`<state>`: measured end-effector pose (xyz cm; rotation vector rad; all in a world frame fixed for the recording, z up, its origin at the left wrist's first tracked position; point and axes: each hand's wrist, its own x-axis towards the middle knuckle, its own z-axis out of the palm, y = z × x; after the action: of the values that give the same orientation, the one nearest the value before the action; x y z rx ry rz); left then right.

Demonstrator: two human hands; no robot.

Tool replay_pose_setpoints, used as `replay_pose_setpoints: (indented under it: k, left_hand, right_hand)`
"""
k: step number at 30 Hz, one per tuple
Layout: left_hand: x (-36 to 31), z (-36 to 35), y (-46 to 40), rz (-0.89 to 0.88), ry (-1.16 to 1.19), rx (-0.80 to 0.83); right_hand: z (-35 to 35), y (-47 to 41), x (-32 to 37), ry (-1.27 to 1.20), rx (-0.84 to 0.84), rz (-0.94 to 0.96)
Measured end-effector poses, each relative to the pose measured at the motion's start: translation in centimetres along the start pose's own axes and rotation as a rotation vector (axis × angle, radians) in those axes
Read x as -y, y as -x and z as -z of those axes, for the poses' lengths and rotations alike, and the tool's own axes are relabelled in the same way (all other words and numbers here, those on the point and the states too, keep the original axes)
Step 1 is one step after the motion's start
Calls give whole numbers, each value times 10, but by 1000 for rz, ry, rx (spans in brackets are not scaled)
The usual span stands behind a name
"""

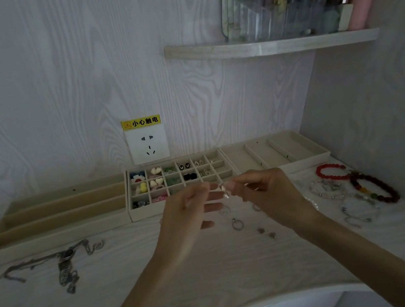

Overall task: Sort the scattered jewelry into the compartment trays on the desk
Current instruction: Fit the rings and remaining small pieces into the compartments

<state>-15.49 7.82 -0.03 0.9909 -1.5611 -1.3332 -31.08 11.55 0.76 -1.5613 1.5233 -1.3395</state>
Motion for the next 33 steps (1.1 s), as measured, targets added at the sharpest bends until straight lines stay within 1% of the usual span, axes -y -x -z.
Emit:
replay_pose_setpoints:
  k: [3, 7, 10, 13, 15, 18, 20, 23, 25, 27, 29, 33]
  left_hand:
    - [0, -1, -2, -44, -34, 7]
    - [1, -1, -6, -36, 0, -14]
    - [2, -2, -9, -4, 51, -28]
    - [4, -4, -15, -35, 9, -25]
    - [6, -5, -21, -97, -92, -5]
    - [9, -6, -35, -174, -228, 16]
    - [11, -7, -47, -212, -241, 2]
    - [11, -9, -69, -259, -224, -36]
    - [12, -10, -86, -280, -201, -50]
    - [12, -9, -106, -298, -243, -50]
    - [13, -6, -127, -283, -338, -13]
    - [20, -1, -162, -198, -510, 141]
  right_hand:
    - [-1, -3, -5, 72, -41, 151]
    - [-2, -6, -9, 225, -113, 393]
    - [-1, -10, -14, 305, -155, 456]
    - [-1, -14, -20, 423, -184, 496]
    - [0, -18, -24, 471, -172, 500]
    - [5, -30, -27, 455, -95, 437]
    - [8, -41, -25, 416, -74, 390]
    - [14, -63, -20, 306, -107, 340]
    - [18, -81, -20, 291, -120, 313]
    - [22, -103, -24, 364, -98, 277]
    - [25, -124, -29, 462, -58, 235]
    - [28, -153, -41, 667, 14, 202]
